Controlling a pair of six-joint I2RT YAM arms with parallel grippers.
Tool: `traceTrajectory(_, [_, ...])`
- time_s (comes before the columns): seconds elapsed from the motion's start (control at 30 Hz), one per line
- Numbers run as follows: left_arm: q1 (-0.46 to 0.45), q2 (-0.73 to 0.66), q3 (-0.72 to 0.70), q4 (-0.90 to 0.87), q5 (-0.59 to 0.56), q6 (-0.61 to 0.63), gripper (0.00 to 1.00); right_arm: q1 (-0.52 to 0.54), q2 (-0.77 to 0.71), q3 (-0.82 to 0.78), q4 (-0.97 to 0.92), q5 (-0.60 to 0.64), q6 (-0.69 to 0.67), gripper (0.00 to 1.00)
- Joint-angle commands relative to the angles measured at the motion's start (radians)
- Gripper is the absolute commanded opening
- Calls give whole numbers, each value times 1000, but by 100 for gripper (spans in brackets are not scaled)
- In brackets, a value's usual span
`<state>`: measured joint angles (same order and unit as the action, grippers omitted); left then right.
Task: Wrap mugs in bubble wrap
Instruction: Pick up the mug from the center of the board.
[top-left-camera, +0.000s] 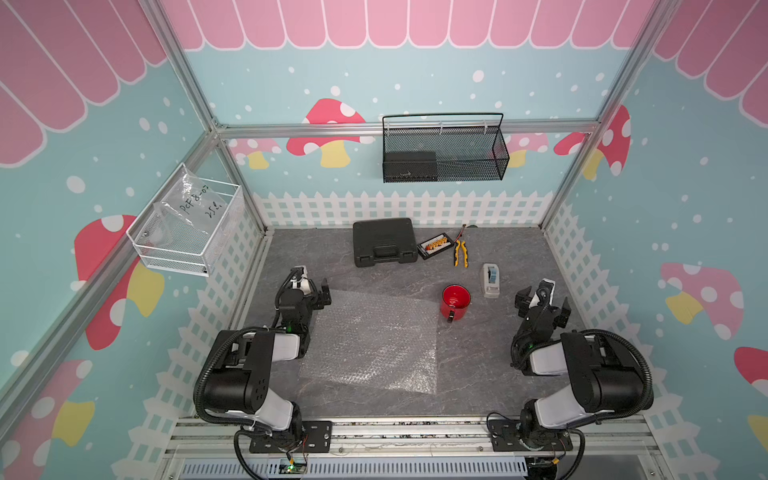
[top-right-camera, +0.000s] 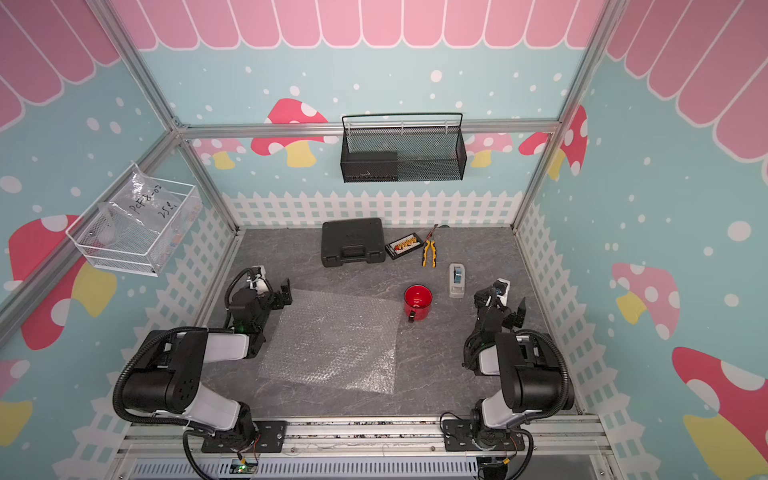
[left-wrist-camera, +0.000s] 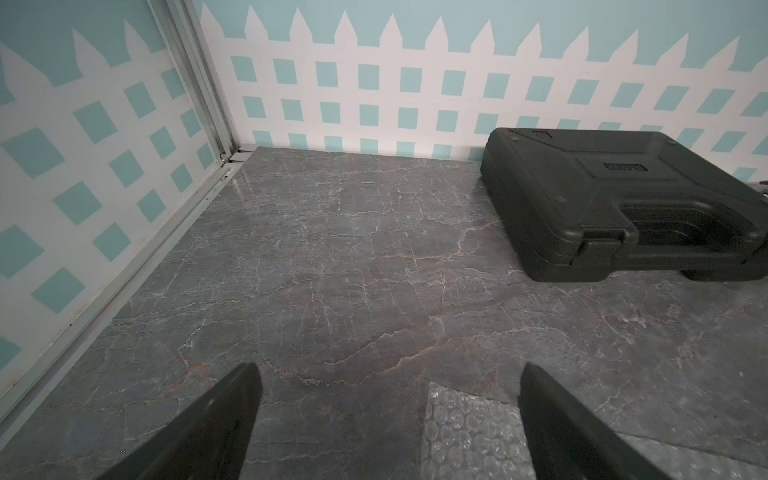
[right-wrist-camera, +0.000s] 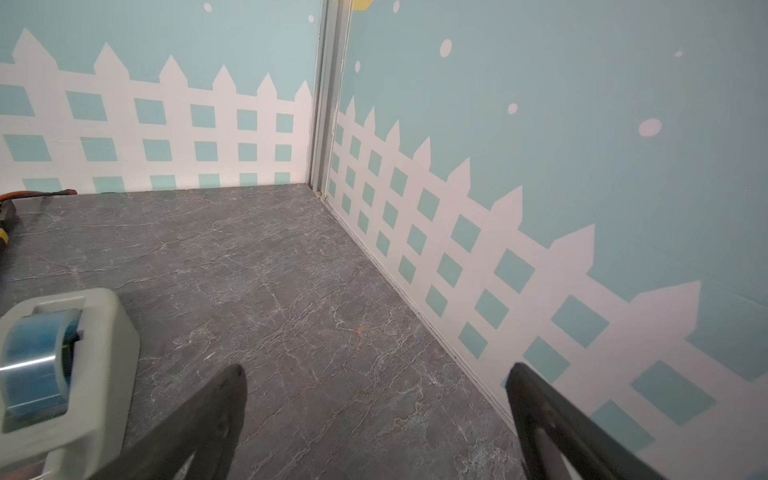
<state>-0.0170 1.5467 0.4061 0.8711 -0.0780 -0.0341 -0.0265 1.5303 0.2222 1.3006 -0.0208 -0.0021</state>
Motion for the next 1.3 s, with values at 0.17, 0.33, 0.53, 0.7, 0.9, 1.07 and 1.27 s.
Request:
traceTrajectory(0.17, [-3, -8, -6, -4, -7, 3, 100, -5, -2, -11, 0, -7, 1, 100])
traceTrajectory(0.33, [-3, -8, -6, -5, -6, 3, 99, -6, -2, -11, 0, -7, 1, 100])
traceTrajectory(0.53, [3, -8, -5, -7, 1, 0, 100, -5, -1, -11, 0, -9, 1, 100])
traceTrajectory(0.7, [4, -13, -11, 3, 11, 3, 99, -5, -6, -18, 8, -43, -9, 100])
traceTrajectory(0.9, [-63, -129, -38, -39, -100, 46, 99, -4, -170, 0, -158, -36, 6, 100])
traceTrajectory(1.07, [-249, -264, 181, -499, -333, -57, 99, 15, -358, 186, -673, -21, 117, 99])
traceTrajectory(1.27, [-468, -278, 402, -936, -273, -316, 99, 121, -450, 389, -1187, -61, 220, 98])
